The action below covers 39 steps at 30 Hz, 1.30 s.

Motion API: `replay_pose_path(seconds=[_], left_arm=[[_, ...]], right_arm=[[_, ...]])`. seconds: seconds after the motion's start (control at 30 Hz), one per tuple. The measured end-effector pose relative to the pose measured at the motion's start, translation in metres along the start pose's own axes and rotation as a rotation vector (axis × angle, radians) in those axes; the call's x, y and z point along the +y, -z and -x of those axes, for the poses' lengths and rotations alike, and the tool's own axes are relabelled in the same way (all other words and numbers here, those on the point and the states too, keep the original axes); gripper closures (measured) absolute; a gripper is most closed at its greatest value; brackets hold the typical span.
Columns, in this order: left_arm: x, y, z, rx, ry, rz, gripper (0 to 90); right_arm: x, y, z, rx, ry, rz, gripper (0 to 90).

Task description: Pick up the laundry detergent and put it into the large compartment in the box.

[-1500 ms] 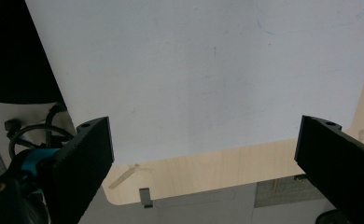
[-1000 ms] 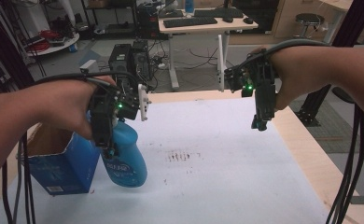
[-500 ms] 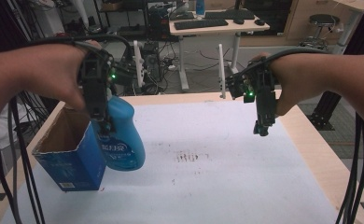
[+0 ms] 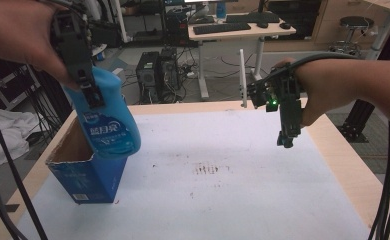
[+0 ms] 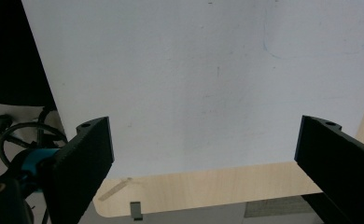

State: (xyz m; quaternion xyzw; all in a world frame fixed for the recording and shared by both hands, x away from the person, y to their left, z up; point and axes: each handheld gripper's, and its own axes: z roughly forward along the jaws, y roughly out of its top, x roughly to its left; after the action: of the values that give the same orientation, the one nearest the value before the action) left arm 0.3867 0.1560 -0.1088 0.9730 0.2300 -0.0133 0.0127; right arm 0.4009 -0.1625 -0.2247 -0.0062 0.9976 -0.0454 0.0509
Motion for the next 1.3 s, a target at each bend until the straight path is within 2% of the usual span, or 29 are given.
replay_pose_path(seconds=[0.1, 0.13, 0.17, 0.3, 0.33, 0.37, 0.4, 0.47, 0.53, 0.63, 0.7, 0.8, 1.07, 1.3], left_arm=[[-0.013, 0.009, -0.009, 0.012, 0.098, 0.016, 36.3], [-0.013, 0.009, -0.009, 0.012, 0.098, 0.016, 36.3], [-0.019, 0.011, -0.014, 0.016, 0.147, 0.023, 36.3], [-0.034, 0.014, -0.027, 0.030, 0.249, 0.007, 36.2], [-0.037, 0.014, -0.030, 0.037, 0.277, 0.001, 36.2], [-0.037, 0.014, -0.030, 0.037, 0.277, 0.001, 36.2], [-0.042, 0.012, -0.036, 0.048, 0.332, -0.013, 36.2], [-0.047, 0.009, -0.042, 0.053, 0.373, -0.031, 36.3], [-0.051, 0.007, -0.048, 0.055, 0.427, -0.030, 36.2], [-0.057, 0.004, -0.057, 0.066, 0.480, -0.028, 36.2], [-0.059, 0.002, -0.061, 0.082, 0.497, -0.011, 36.2], [-0.059, -0.004, -0.067, 0.077, 0.532, -0.011, 36.3], [-0.053, -0.027, -0.079, 0.057, 0.549, -0.032, 36.4], [-0.052, -0.047, -0.087, 0.043, 0.588, -0.053, 36.5]], right_arm=[[0.001, 0.000, 0.000, 0.001, 0.005, -0.001, 3.6], [0.001, 0.000, 0.000, 0.001, 0.005, -0.001, 3.6], [0.001, 0.000, -0.001, 0.002, 0.003, -0.001, 3.5], [0.004, -0.001, -0.001, 0.001, 0.008, 0.003, 3.6], [0.005, -0.001, 0.000, 0.003, 0.014, 0.004, 3.6], [0.005, -0.001, 0.000, 0.003, 0.014, 0.004, 3.6], [0.005, -0.001, 0.000, 0.002, 0.010, 0.003, 3.6], [0.007, -0.001, 0.000, 0.001, 0.015, 0.003, 3.6], [0.007, -0.002, 0.001, 0.004, 0.021, 0.006, 3.6], [0.007, -0.002, 0.001, 0.004, 0.012, 0.004, 3.5], [0.005, -0.001, 0.001, 0.005, 0.008, 0.002, 3.6], [0.003, -0.002, 0.002, 0.004, 0.007, 0.004, 3.6], [0.001, -0.002, 0.003, 0.002, 0.003, 0.006, 3.6], [-0.003, -0.003, 0.003, 0.002, -0.002, 0.008, 3.6]])
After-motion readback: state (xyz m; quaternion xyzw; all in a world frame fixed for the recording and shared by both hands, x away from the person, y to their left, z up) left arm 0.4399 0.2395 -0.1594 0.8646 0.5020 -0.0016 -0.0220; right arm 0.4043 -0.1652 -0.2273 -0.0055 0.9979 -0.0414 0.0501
